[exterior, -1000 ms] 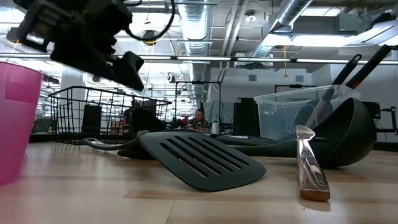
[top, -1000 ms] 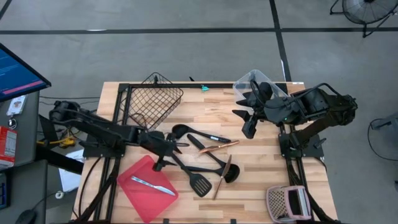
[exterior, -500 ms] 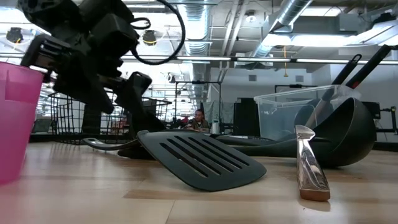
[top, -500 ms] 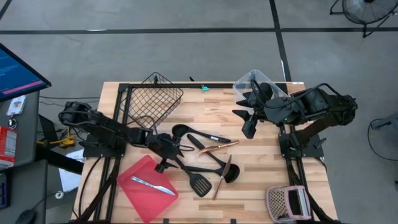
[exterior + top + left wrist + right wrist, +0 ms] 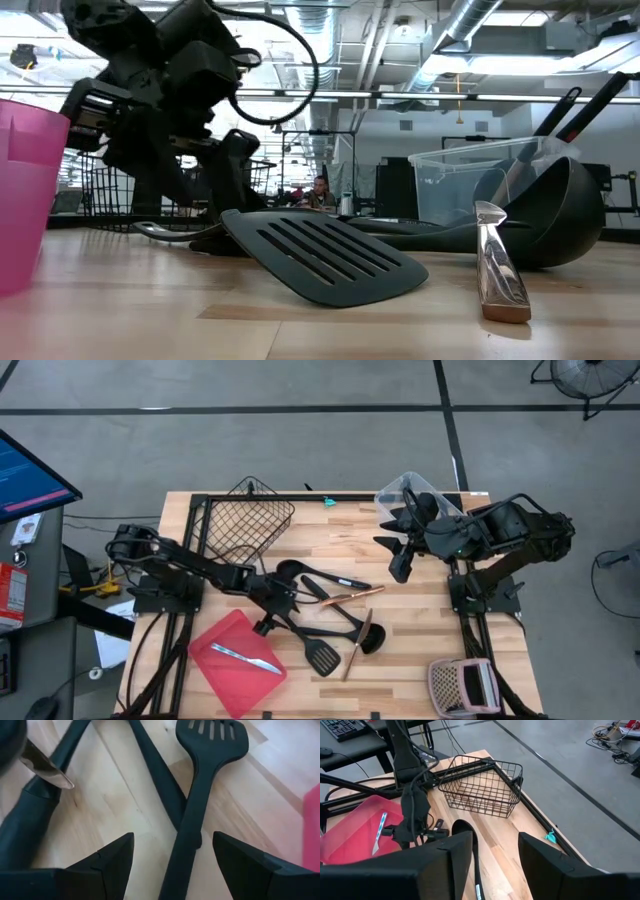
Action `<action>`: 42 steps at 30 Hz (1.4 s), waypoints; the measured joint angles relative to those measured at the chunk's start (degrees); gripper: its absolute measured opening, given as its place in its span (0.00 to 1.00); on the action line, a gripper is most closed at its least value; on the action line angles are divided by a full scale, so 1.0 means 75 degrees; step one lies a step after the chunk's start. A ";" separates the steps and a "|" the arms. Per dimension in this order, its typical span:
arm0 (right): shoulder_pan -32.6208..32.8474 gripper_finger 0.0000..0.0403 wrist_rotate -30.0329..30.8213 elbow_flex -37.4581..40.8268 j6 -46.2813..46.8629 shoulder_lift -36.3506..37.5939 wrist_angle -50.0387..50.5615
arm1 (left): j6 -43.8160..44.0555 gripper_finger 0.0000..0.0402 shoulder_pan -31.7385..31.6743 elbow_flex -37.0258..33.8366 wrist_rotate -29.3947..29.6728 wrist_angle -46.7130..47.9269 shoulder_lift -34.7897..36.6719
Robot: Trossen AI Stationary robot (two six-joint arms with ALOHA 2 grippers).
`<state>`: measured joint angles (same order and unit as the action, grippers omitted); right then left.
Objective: Pick & Place Kitchen Items
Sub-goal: Put the slotted spatula into the transparent bin
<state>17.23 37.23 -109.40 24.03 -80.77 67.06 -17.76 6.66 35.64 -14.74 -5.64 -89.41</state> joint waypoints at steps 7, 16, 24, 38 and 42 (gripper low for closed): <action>0.0000 0.38 0.0002 0.0000 0.0000 0.0000 0.0030 | -0.0050 0.63 -0.0051 0.0345 -0.0243 0.0743 -0.0235; 0.0000 0.38 0.0000 0.0000 -0.0003 0.0000 0.0044 | -0.0002 0.63 -0.0051 0.0359 -0.0033 0.1214 -0.0250; 0.0000 0.39 0.0002 0.0000 -0.0006 0.0000 0.0158 | 0.0003 0.63 -0.0051 0.0595 -0.0021 0.1363 -0.0250; 0.0000 0.39 0.0003 0.0000 -0.0009 0.0000 0.0225 | 0.0199 0.63 -0.0086 0.0921 -0.0015 0.2330 -0.0247; 0.0000 0.39 0.0003 0.0000 -0.0009 -0.0003 0.0219 | 0.0190 0.63 -0.0086 0.0933 -0.0013 0.2356 -0.0247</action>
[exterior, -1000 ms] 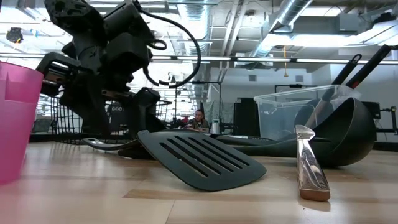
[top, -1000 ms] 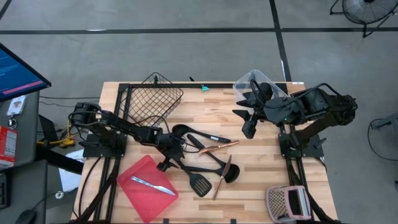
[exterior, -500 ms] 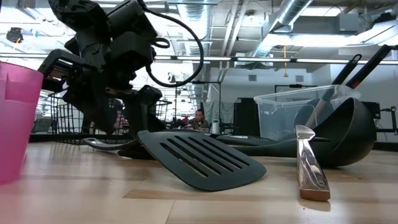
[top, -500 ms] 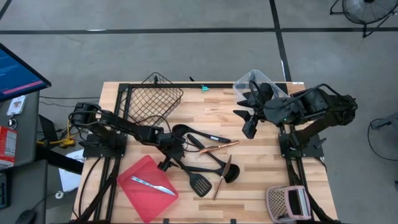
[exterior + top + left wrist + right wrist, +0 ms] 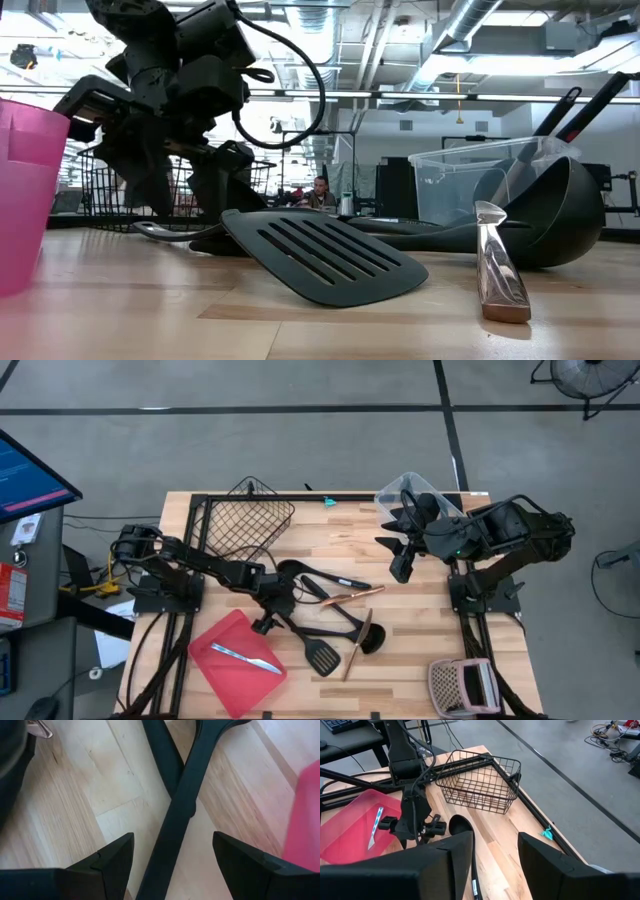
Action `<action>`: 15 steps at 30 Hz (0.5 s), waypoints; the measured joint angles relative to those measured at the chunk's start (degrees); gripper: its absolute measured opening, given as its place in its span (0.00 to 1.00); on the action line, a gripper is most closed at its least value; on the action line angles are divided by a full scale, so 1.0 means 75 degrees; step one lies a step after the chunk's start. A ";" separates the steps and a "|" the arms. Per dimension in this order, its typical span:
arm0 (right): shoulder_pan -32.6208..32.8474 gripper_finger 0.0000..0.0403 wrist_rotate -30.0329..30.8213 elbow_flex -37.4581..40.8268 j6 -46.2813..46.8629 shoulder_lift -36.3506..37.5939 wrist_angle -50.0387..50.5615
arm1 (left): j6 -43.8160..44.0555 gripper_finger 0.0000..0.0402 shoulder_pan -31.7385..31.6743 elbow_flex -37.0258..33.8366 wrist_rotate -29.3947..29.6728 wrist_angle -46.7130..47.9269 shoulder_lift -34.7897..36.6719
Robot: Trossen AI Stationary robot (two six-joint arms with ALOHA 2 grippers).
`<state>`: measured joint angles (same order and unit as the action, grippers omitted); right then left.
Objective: Pick & Place Kitchen Items
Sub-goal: Put the slotted spatula into the transparent bin
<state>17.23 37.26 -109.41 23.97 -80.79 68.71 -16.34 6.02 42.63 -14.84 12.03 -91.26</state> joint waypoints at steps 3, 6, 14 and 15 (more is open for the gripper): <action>0.0000 0.38 0.0000 -0.0001 0.0000 0.0002 -0.0018 | -0.0009 0.63 0.0000 0.0000 0.0001 0.0000 0.0000; -0.0003 0.38 0.0000 -0.0001 0.0000 0.0003 -0.0019 | -0.0027 0.63 0.0000 0.0000 0.0001 -0.0002 0.0000; -0.0003 0.38 0.0000 -0.0001 0.0003 0.0002 -0.0058 | -0.0052 0.63 0.0000 0.0000 0.0001 -0.0003 0.0000; -0.0003 0.38 0.0000 -0.0003 0.0006 0.0001 -0.0061 | -0.0052 0.63 0.0000 0.0000 0.0004 -0.0006 0.0000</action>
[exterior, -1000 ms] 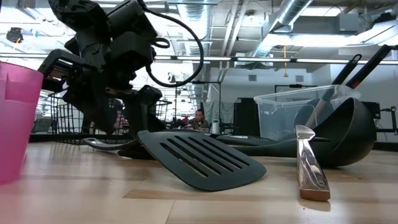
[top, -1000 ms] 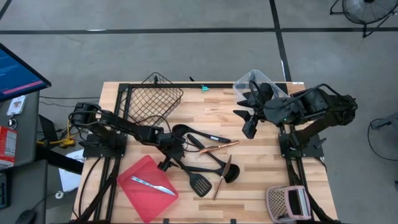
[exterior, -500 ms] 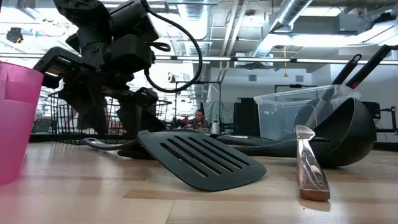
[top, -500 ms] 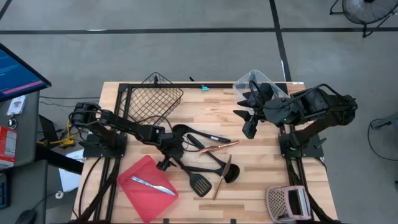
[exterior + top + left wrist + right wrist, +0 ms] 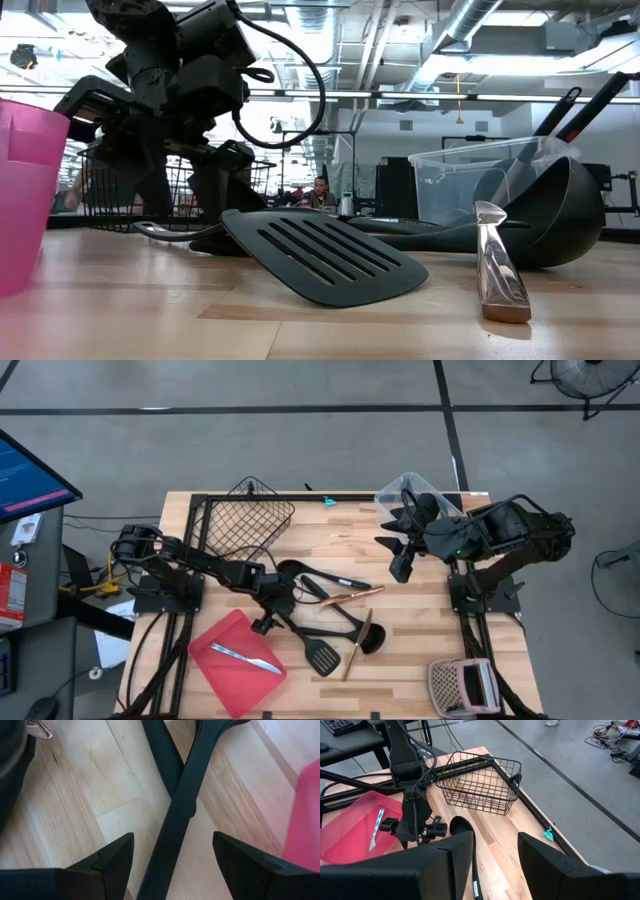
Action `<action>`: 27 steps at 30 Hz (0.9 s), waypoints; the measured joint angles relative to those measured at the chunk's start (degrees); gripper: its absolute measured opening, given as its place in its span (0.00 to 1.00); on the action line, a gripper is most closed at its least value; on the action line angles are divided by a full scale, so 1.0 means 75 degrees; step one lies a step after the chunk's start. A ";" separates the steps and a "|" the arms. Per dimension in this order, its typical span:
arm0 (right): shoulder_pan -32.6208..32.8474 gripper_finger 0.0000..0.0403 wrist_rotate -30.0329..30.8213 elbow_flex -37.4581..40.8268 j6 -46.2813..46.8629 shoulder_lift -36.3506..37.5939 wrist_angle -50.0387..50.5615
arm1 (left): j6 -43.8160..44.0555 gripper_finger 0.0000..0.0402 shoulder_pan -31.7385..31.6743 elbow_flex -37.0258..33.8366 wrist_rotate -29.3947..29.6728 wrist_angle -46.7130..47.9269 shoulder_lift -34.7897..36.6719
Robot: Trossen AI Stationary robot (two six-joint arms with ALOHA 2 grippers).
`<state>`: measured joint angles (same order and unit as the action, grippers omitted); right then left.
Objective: Pick & Place Kitchen Items
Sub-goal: Put the slotted spatula into the transparent bin
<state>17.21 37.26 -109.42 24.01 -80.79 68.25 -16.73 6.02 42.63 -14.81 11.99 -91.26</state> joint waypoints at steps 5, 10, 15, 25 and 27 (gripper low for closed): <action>0.0000 0.38 0.0000 0.0003 0.0000 0.0002 -0.0012 | 0.0000 0.63 0.0000 0.0000 -0.0003 0.0000 0.0003; 0.0000 0.38 0.0000 0.0002 0.0000 0.0001 -0.0012 | -0.0082 0.63 0.0000 0.0000 -0.0003 0.0000 0.0003; -0.0017 0.38 0.0002 0.0003 0.0000 0.0002 -0.0011 | -0.0137 0.63 0.0000 0.0000 0.0143 -0.0021 0.0003; -0.0028 0.38 0.0003 0.0003 0.0000 0.0002 -0.0012 | -0.0201 0.67 0.0000 0.0000 0.0302 -0.0077 0.0003; -0.0055 0.38 0.0003 0.0003 0.0000 0.0002 -0.0012 | -0.0221 0.67 0.0000 0.0000 0.0369 -0.0095 0.0003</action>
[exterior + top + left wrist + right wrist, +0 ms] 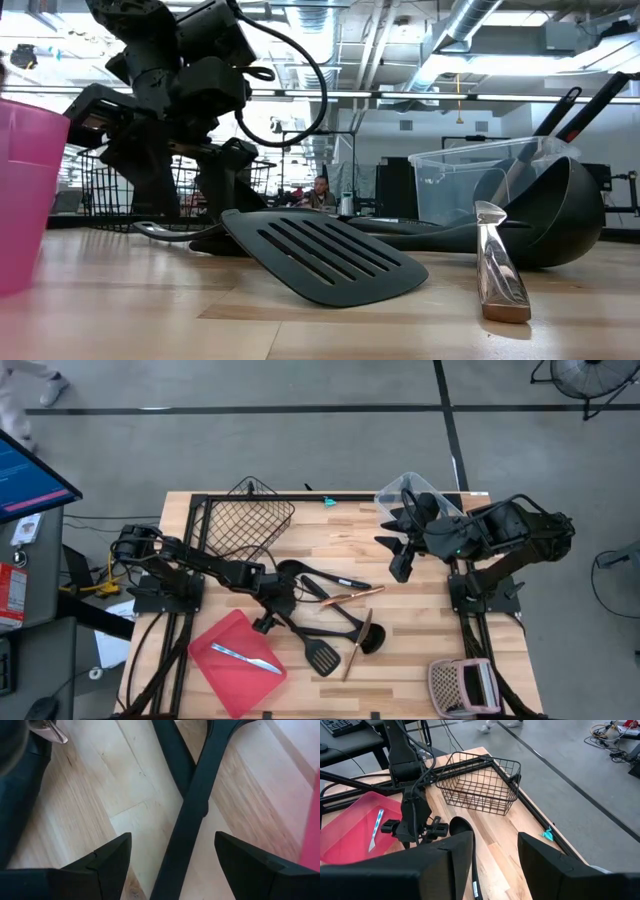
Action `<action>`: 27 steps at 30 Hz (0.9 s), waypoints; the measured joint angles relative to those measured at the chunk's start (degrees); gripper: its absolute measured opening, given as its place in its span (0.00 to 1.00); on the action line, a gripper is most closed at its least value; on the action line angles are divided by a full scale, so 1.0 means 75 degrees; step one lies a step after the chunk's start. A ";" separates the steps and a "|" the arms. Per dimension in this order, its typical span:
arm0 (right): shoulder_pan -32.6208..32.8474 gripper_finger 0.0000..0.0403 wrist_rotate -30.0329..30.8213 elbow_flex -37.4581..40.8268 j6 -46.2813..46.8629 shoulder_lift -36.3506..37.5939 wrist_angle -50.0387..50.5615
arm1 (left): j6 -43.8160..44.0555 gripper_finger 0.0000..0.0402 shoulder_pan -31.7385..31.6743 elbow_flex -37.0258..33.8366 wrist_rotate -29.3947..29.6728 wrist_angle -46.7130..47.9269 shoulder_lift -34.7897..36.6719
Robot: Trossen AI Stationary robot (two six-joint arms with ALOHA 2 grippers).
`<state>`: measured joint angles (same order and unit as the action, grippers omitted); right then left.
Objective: Pick & Place Kitchen Items
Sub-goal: Put the slotted spatula into the transparent bin
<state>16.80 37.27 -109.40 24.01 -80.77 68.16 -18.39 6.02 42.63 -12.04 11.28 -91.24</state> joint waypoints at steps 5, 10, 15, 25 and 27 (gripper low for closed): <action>0.0000 0.38 0.0000 0.0000 0.0003 0.0000 -0.0006 | -0.0117 0.67 0.0000 0.0000 0.0007 -0.0033 0.0000; 0.0000 0.38 0.0000 0.0000 0.0003 -0.0003 -0.0006 | -0.0117 0.67 0.0000 0.0000 0.0007 -0.0033 0.0000; 0.0000 0.38 0.0000 0.0000 0.0125 -0.0001 -0.0006 | -0.0116 0.67 0.0000 0.0000 0.0007 -0.0042 0.0000; -0.0080 0.38 0.0003 0.0000 0.0128 -0.0002 -0.0008 | 0.0069 0.67 0.0000 0.0076 0.0005 -0.0071 0.0000; -0.0079 0.38 0.0003 -0.0003 0.0128 -0.0003 -0.0009 | 0.0084 0.67 0.0000 0.0178 0.0005 -0.0094 0.0000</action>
<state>16.21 37.30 -109.42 24.97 -80.79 68.10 -17.76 6.02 43.97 -12.01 10.57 -91.24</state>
